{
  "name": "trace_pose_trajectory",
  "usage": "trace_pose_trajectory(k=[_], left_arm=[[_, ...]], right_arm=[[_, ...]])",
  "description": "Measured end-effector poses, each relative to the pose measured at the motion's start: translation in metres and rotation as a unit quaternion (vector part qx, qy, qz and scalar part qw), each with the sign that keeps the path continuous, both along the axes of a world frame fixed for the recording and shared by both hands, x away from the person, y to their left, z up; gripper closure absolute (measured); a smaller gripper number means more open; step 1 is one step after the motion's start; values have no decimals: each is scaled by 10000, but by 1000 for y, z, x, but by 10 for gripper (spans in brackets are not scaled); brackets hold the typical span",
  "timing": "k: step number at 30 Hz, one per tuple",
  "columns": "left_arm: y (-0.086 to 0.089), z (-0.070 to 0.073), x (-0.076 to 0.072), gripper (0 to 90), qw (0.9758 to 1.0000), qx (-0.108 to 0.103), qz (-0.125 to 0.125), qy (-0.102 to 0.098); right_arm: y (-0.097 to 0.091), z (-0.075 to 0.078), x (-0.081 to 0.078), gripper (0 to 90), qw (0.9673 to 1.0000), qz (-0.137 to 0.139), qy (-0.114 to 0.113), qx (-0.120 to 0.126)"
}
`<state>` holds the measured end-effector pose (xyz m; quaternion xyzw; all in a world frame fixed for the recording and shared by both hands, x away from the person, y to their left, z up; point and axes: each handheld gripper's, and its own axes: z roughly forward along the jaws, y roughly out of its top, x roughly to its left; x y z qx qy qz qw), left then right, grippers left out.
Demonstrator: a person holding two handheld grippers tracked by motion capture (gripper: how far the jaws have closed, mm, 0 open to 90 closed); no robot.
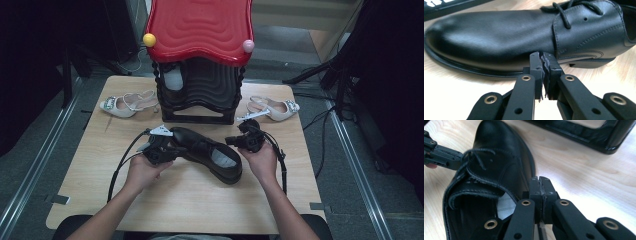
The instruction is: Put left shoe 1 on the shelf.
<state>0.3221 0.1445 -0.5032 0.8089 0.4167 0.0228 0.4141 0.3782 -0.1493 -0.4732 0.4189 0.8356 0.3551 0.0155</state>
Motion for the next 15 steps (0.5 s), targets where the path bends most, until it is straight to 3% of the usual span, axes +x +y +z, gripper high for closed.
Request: trace_pose_trajectory(k=[8, 15], left_arm=[[-3, -2, 0, 860, 10000, -18, -8, 51], [-2, -3, 2, 850, 9999, -81, 95, 92]], right_arm=[[7, 0, -11, 900, 9997, 1, -141, -201], [2, -6, -27, 900, 9998, -7, -126, 167]])
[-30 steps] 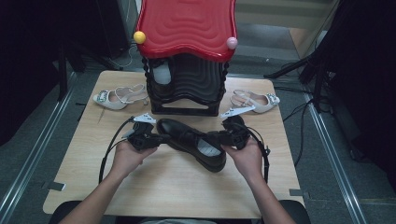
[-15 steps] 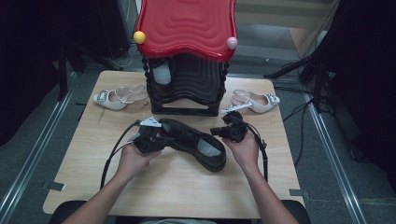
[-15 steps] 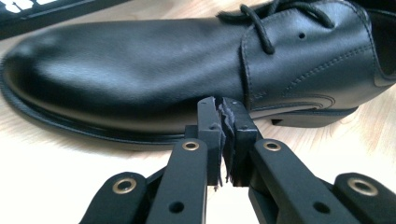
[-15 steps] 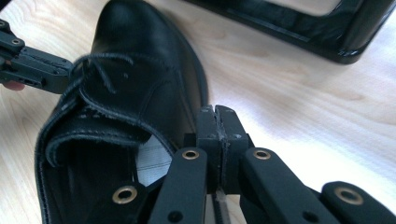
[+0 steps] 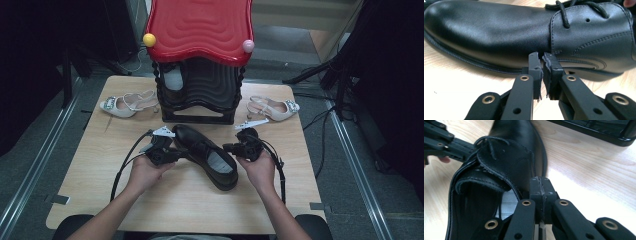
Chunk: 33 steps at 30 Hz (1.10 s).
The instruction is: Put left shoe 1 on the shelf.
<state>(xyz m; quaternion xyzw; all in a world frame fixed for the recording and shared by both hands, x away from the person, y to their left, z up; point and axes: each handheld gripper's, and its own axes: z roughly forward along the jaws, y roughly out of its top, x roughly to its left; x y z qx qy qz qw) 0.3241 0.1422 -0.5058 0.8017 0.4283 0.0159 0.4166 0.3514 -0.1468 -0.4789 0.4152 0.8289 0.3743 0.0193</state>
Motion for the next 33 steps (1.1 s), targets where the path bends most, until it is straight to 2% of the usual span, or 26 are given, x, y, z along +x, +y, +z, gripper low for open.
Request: trace_pose_trajectory(k=[4, 16, 21, 24, 28, 33], left_arm=[[-2, -1, 3, 848, 10000, -39, 28, 6], [-10, -2, 13, 848, 9999, -93, 26, 105], [-16, -3, 19, 849, 9999, -109, 8, 105], [-19, -3, 23, 848, 9999, -114, -30, 105], [-25, -4, 28, 846, 9998, -127, -65, 126], [-30, -5, 31, 844, 9998, -120, -111, 124]], right_arm=[[-3, -3, -9, 900, 9998, -164, -19, 129], [-6, -4, -29, 899, 9990, -383, 39, 230], [-10, -6, -33, 894, 9976, -551, 207, 377], [-11, -5, -36, 880, 9972, -603, 275, 350], [-11, -3, -42, 872, 9974, -644, 254, 211], [-13, -4, -45, 871, 9970, -688, 251, 243]])
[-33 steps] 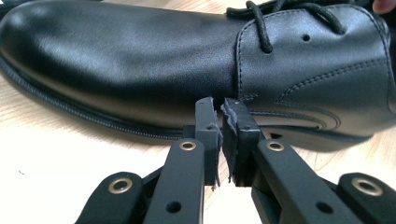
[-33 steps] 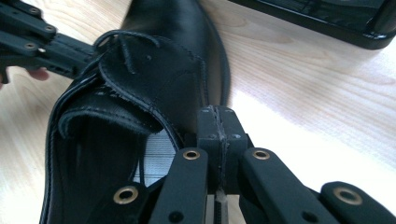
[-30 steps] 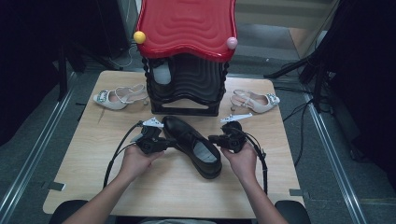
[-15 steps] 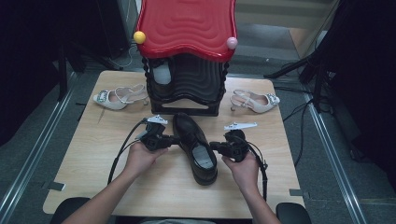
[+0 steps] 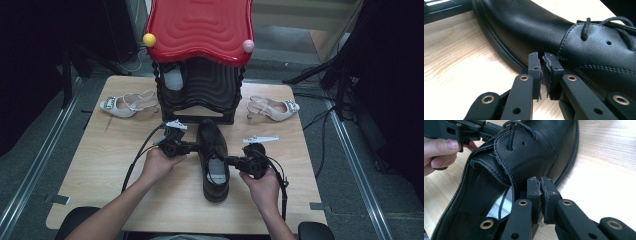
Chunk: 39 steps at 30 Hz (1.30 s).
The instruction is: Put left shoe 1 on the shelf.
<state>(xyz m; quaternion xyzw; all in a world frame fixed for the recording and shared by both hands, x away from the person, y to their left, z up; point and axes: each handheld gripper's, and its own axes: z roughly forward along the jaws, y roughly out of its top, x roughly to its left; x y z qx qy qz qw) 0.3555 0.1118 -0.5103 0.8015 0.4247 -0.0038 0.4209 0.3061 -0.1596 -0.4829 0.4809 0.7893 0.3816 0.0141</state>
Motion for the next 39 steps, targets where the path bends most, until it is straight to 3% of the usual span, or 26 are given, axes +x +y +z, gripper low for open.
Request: trace_pose_trajectory(k=[6, 9, 12, 15, 18, 25, 28, 31, 34, 39], left_arm=[[-3, 0, 4, 800, 10000, 2, -55, 38], [3, 4, 5, 768, 10000, -44, -58, 47], [9, 11, 4, 724, 9999, -101, 0, -7], [13, 16, 0, 680, 10000, -1, -18, -86], [16, 20, -2, 648, 9998, 62, -54, -170], [22, 24, -2, 615, 9997, 29, 12, -259], [23, 24, -2, 614, 9996, 29, 30, -289], [24, 24, -3, 610, 9994, 71, 30, -332], [24, 24, -3, 599, 9993, 75, 35, -351], [25, 25, -2, 585, 9993, 31, 54, -364]], right_arm=[[-4, 2, -2, 846, 9999, -97, 13, 71], [-5, 15, -6, 846, 9997, -93, -43, 222], [2, 29, -13, 843, 9997, 29, -112, 211], [13, 38, -18, 829, 9993, 199, -49, 301], [26, 42, -22, 793, 9990, 386, 16, 240], [55, 32, -24, 726, 9969, 705, 331, 128], [61, 29, -23, 717, 9965, 720, 407, 119], [72, 20, -18, 687, 9962, 723, 456, -174], [77, 14, -13, 638, 9959, 691, 546, -217], [83, 10, -9, 633, 9955, 668, 612, -271]])
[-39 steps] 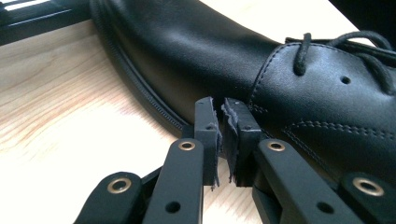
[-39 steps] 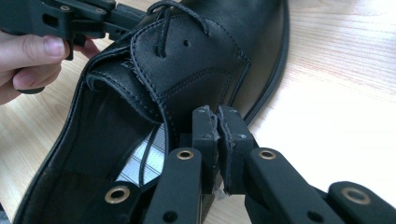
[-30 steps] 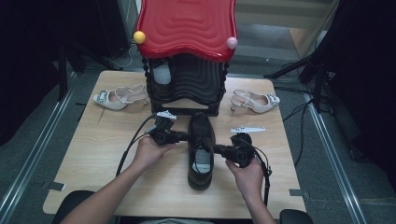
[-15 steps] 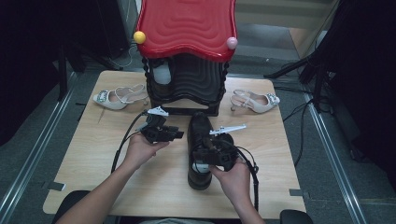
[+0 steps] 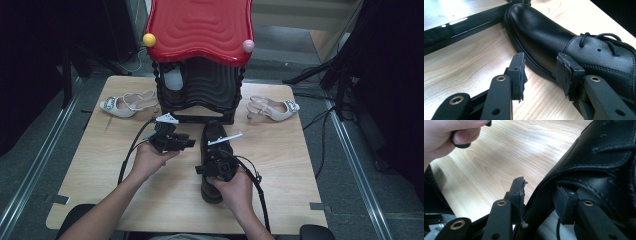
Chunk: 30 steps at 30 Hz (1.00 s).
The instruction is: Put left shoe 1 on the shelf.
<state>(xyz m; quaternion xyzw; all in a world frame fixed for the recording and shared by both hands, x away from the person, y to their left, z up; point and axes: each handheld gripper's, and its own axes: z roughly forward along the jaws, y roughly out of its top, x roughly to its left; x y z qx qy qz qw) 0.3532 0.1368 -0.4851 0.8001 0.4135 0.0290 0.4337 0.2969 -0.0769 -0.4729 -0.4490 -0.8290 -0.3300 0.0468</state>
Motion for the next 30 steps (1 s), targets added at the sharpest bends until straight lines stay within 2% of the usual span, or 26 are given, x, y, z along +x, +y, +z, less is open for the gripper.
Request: trace_pose_trajectory(k=[4, 6, 7, 8, 10, 13, 16, 18, 19, 22, 24, 27, 30], left_arm=[[2, 4, 1, 554, 10000, -17, 16, 22], [3, 9, 0, 547, 10000, 8, -13, -53], [4, 12, -1, 543, 9999, 15, -30, -99], [5, 17, -2, 541, 9999, -35, -35, -159], [9, 23, -4, 539, 9995, -155, -30, -270], [12, 31, -6, 536, 9993, -157, -51, -329], [13, 32, -6, 536, 9993, -191, -45, -333], [14, 32, -6, 536, 9993, -177, -40, -318], [14, 33, -6, 536, 9993, -163, -24, -326], [15, 38, -6, 530, 9991, -153, -37, -392], [17, 46, -6, 527, 9989, -157, -43, -440], [17, 60, -6, 526, 9979, -138, -28, -631], [18, 75, -6, 526, 9969, -87, -49, -786]], right_arm=[[4, 0, 0, 589, 10000, -37, 32, -27], [8, 0, -2, 595, 9998, -47, -32, -203], [10, -3, -2, 592, 9992, 17, -1, -398], [10, -4, -2, 590, 9993, 31, 44, -383], [6, -6, -2, 596, 9997, -53, 129, -193], [6, -8, -1, 598, 9998, -22, 137, -135], [5, -9, -2, 593, 9998, -77, 146, -64], [6, -8, -4, 587, 9998, -71, 55, -156], [9, -7, -5, 586, 9995, -61, 35, -305], [10, -6, -3, 587, 9991, -10, 86, -406], [11, -6, -2, 586, 9991, 41, 94, -422], [11, -6, 0, 595, 9989, 62, 209, -404], [10, -7, 0, 607, 9990, -10, 265, -350]])
